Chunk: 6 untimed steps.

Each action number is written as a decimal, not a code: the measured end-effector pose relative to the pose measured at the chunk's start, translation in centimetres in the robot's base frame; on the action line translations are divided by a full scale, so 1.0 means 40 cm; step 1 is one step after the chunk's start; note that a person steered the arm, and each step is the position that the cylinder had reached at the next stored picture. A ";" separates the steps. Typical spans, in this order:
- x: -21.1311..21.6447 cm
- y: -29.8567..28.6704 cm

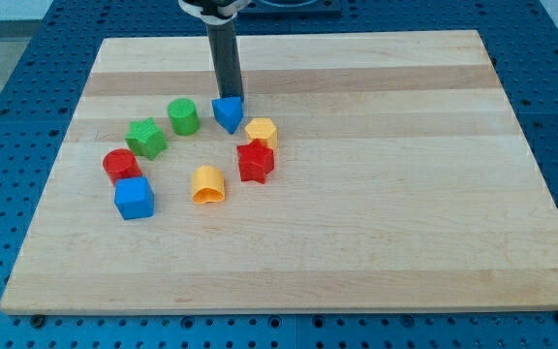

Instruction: Push the blue cube up a bit

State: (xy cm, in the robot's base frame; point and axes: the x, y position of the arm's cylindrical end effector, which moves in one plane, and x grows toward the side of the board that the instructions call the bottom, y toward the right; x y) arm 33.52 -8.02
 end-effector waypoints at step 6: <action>0.543 -0.129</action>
